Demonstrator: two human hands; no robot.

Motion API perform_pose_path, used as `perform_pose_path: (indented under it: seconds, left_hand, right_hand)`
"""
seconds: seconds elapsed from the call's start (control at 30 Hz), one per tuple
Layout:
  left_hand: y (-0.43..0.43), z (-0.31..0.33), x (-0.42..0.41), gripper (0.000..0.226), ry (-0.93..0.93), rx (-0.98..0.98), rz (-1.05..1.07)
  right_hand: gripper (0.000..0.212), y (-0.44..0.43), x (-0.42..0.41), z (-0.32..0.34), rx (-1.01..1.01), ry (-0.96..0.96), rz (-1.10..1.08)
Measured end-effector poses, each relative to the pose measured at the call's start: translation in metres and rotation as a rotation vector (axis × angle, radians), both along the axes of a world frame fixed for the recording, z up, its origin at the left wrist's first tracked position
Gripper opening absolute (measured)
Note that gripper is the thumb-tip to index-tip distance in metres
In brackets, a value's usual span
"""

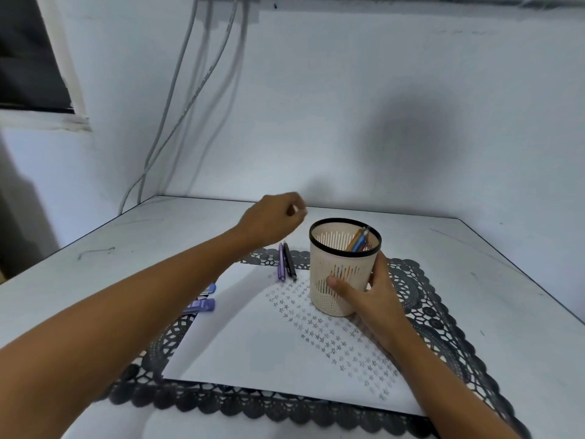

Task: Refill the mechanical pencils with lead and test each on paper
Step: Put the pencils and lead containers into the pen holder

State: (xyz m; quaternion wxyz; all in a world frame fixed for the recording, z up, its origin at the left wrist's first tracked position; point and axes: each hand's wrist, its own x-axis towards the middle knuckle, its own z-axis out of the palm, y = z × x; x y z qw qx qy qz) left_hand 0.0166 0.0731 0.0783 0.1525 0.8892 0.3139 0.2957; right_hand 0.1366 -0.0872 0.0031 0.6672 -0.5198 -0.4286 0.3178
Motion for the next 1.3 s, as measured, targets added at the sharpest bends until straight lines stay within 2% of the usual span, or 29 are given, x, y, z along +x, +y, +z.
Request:
perform_pose_path:
  seconds: [0.13, 0.23, 0.57, 0.7, 0.77, 0.83, 0.97, 1.07, 1.2, 1.3]
  left_hand:
    - [0.022, -0.040, -0.023, 0.025, 0.410, 0.145, -0.075]
    - [0.024, -0.054, -0.032, 0.037, 0.551, 0.264, -0.135]
    - [0.018, -0.050, -0.035, 0.030, 0.715, 0.467, -0.250]
    - [0.026, -0.048, -0.041, 0.027, 0.762, 0.491, -0.226]
    - [0.028, -0.044, -0.045, 0.024, 0.678, 0.461, -0.170]
    - [0.025, -0.032, -0.050, 0.023, 0.476, 0.330, -0.105]
    - [0.015, 0.009, -0.056, 0.001, -0.205, -0.110, -0.078]
    - [0.003, 0.043, -0.054, 0.011, -0.562, -0.310, -0.041]
    - [-0.018, 0.066, -0.043, 0.003, -0.661, -0.410, -0.127]
    - [-0.033, 0.063, -0.024, 0.003, -0.580, -0.455, -0.162]
  right_hand:
    - [0.075, 0.000, 0.000, 0.000, 0.001, -0.009, -0.001]
    - [0.075, 0.000, 0.000, 0.000, -0.001, -0.008, -0.003]
    - [0.077, 0.001, 0.000, -0.001, 0.004, -0.012, -0.014]
    - [0.078, 0.001, 0.000, -0.001, 0.004, -0.034, -0.018]
    - [0.075, 0.001, 0.000, -0.001, 0.001, -0.029, -0.018]
    - [0.073, 0.000, 0.000, -0.001, -0.002, -0.021, -0.013]
    - [0.073, 0.000, 0.001, -0.001, -0.001, -0.020, -0.012]
    - [0.076, 0.001, 0.001, -0.001, -0.001, -0.018, -0.010]
    - [0.075, 0.001, 0.000, -0.001, 0.002, -0.012, -0.015]
    - [0.074, 0.000, 0.000, 0.000, 0.003, -0.019, -0.014]
